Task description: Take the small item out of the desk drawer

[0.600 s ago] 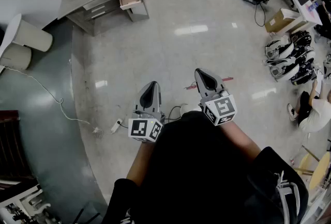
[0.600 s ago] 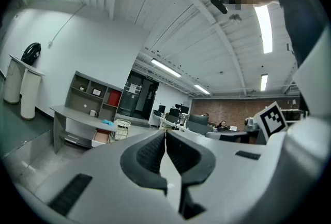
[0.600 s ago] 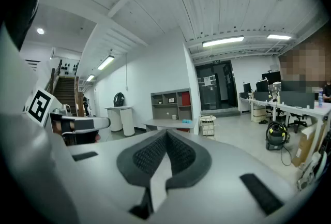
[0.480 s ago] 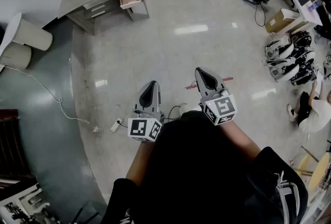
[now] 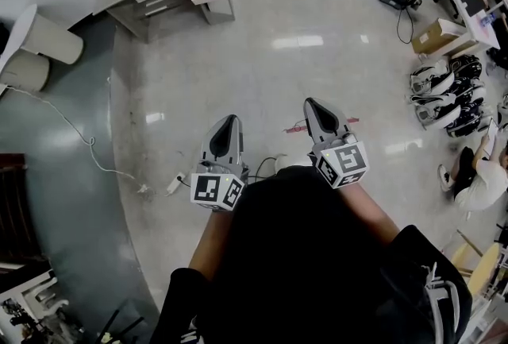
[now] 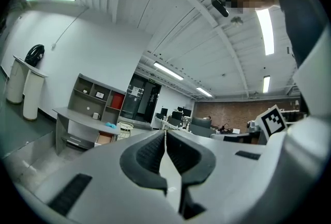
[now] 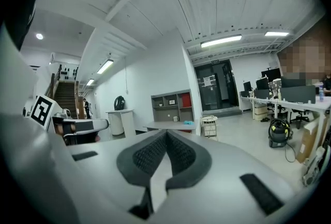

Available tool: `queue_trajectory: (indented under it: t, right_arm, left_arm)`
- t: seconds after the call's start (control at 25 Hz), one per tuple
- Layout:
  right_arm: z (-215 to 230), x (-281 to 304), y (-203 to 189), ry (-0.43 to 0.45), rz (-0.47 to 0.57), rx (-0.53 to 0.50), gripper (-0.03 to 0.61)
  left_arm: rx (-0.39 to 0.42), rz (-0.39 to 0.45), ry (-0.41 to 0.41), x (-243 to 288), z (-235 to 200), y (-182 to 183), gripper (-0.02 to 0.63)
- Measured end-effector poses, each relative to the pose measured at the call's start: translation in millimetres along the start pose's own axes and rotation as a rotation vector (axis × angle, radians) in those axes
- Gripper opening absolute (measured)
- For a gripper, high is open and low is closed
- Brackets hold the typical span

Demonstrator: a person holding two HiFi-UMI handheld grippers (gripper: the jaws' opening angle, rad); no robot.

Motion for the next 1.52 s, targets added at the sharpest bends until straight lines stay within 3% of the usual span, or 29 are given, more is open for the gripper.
queue_trajectory:
  t: [0.44, 0.52, 0.56, 0.6, 0.72, 0.76, 0.96, 1.24, 1.52]
  right_arm:
    - [14, 8, -11, 0.020, -0.045, 0.017, 0.023]
    - [20, 10, -15, 0.018, -0.067, 0.019, 0.097]
    - [23, 10, -18, 0.012, -0.075, 0.020, 0.149]
    - [26, 11, -20, 0.007, -0.085, 0.022, 0.193]
    - [35, 16, -28, 0.012, -0.110, 0.037, 0.312]
    - [37, 19, -29, 0.021, -0.113, 0.041, 0.331]
    - [49, 25, -32, 0.059, -0.112, 0.041, 0.333]
    - [73, 30, -56, 0.085, -0.167, 0.085, 0.327]
    - [98, 64, -65, 0.071, -0.193, 0.087, 0.321]
  left_arm:
    - [-0.008, -0.027, 0.045, 2, -12, -15, 0.015]
    - [-0.017, -0.036, 0.063, 3, -18, -20, 0.020]
    - [-0.024, -0.043, 0.080, 2, -22, -22, 0.052]
    - [-0.032, -0.050, 0.103, 2, -27, -25, 0.135]
    - [-0.033, -0.057, 0.183, 1, -43, -31, 0.236]
    - [-0.026, -0.061, 0.198, 2, -46, -33, 0.243]
    - [-0.002, -0.104, 0.239, 6, -52, -44, 0.267]
    - [-0.036, -0.120, 0.332, 13, -48, -52, 0.268]
    - [-0.009, -0.146, 0.270, 53, -60, -59, 0.268]
Point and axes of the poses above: the fingertips, and each gripper's own axes: x forward along the fingers, z to its right, y out of its top, the point moved 2 cm from there along -x, backward along the fingers, and after that the axes turned 8 degrees about y, right-handed, at the moved point
